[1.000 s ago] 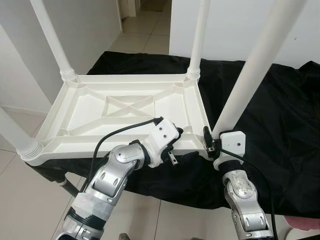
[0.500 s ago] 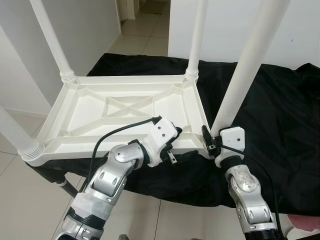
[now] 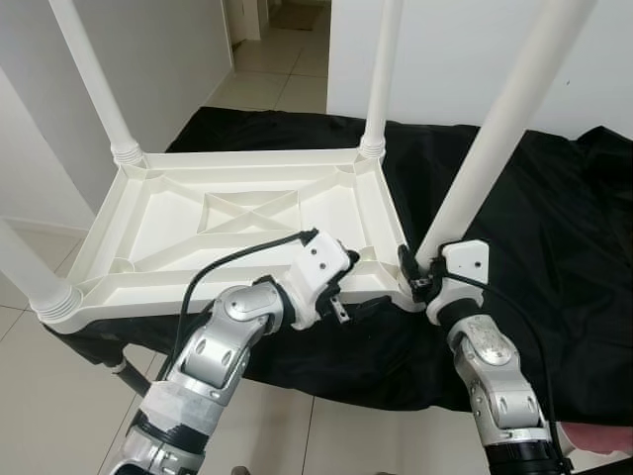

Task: Building children table

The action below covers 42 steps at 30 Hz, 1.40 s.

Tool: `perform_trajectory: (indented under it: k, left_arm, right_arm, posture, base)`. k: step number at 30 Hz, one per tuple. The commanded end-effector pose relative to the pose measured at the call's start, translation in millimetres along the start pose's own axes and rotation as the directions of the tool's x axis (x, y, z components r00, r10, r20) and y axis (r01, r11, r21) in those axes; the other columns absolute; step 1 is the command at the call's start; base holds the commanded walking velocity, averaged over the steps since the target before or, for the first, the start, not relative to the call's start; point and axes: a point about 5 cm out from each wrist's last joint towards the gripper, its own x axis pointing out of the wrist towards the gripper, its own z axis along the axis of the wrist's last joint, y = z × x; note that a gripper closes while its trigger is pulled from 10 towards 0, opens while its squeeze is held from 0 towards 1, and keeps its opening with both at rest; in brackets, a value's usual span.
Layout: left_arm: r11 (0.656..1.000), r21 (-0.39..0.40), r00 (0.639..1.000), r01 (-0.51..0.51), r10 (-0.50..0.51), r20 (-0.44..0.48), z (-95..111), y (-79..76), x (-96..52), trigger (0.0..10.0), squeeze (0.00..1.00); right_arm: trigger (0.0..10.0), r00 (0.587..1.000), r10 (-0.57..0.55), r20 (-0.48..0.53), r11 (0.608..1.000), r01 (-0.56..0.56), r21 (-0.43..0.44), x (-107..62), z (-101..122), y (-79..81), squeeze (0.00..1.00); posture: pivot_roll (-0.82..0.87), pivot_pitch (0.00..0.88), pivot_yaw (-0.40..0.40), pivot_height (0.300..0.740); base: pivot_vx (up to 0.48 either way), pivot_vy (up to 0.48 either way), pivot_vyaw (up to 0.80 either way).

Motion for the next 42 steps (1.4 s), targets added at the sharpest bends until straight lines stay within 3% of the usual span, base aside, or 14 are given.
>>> perform_trajectory:
  k: [1,5,14,19,20,21,23,26,37,42]
  left_arm:
    - [0.998,-0.002,0.998,-0.059,0.059,-0.001,1,3.5,-2.2,10.0,0.00]
    - [0.998,-0.001,0.998,-0.059,0.059,-0.001,1,4.0,-2.5,10.0,0.00]
    - [0.998,0.001,0.998,-0.061,0.061,0.001,2,5.8,-2.8,10.0,0.00]
    - [0.998,0.004,0.998,-0.065,0.065,0.001,3,6.9,-2.8,10.0,0.00]
    - [0.998,0.004,0.998,-0.066,0.066,0.001,3,7.1,-2.9,10.0,0.00]
    - [0.998,0.004,0.998,-0.066,0.066,0.001,3,7.1,-2.9,10.0,0.00]
    - [0.998,0.005,0.998,-0.067,0.067,0.000,3,7.6,-3.0,10.0,0.00]
    - [0.998,0.005,0.998,-0.068,0.068,-0.001,3,8.1,-3.1,10.0,0.00]
    - [0.998,0.007,0.998,-0.068,0.068,0.001,4,9.3,-3.1,10.0,0.00]
    - [0.998,0.009,0.998,-0.068,0.068,0.004,5,10.1,-2.8,10.0,0.00]
  right_arm:
    - [10.0,0.993,-0.006,-0.120,0.999,0.010,0.030,-3.9,-22,-0.5,0.00]
    - [10.0,0.988,-0.017,-0.153,0.997,0.029,0.073,-2.3,-23,-2.8,0.00]
    - [10.0,0.984,-0.012,-0.177,0.998,0.022,0.051,0.0,-24,-5.8,0.00]
    - [10.0,0.989,-0.019,-0.149,0.999,0.014,-0.035,-1.3,-24,-5.9,0.00]
    - [10.0,0.996,-0.001,-0.091,0.991,-0.011,-0.131,-2.5,-21,-3.5,0.00]
    - [10.0,0.996,-0.001,-0.091,0.991,-0.011,-0.131,-2.5,-21,-3.5,0.00]
    - [10.0,0.997,0.067,-0.030,0.969,-0.072,-0.236,-6.9,-18,3.7,0.00]
    - [10.0,0.995,0.100,-0.020,0.961,-0.101,-0.259,-9.4,-19,6.8,0.00]
    - [10.0,0.990,0.140,0.004,0.957,-0.134,-0.258,-10.8,-14,8.5,0.00]
    - [10.0,0.989,0.135,-0.067,0.978,-0.143,-0.151,-6.9,-19,6.0,0.00]
  posture:
    - [-0.09,0.000,0.034,0.740]
    - [-0.09,0.000,0.038,0.740]
    - [-0.09,0.000,0.041,0.740]
    - [-0.09,0.000,0.043,0.740]
    - [-0.08,0.000,0.043,0.740]
    - [-0.08,0.000,0.043,0.740]
    - [-0.08,0.000,0.044,0.740]
    - [-0.08,0.000,0.045,0.740]
    - [-0.09,0.000,0.052,0.740]
    - [-0.09,0.000,0.054,0.740]
  base:
    - [0.000,0.000,0.00]
    - [0.000,0.000,0.00]
    - [0.000,0.000,0.00]
    - [0.000,0.000,0.00]
    - [0.000,0.000,0.00]
    - [0.000,0.000,0.00]
    - [0.000,0.000,0.00]
    - [0.000,0.000,0.00]
    - [0.000,0.000,0.00]
    - [0.000,0.000,0.00]
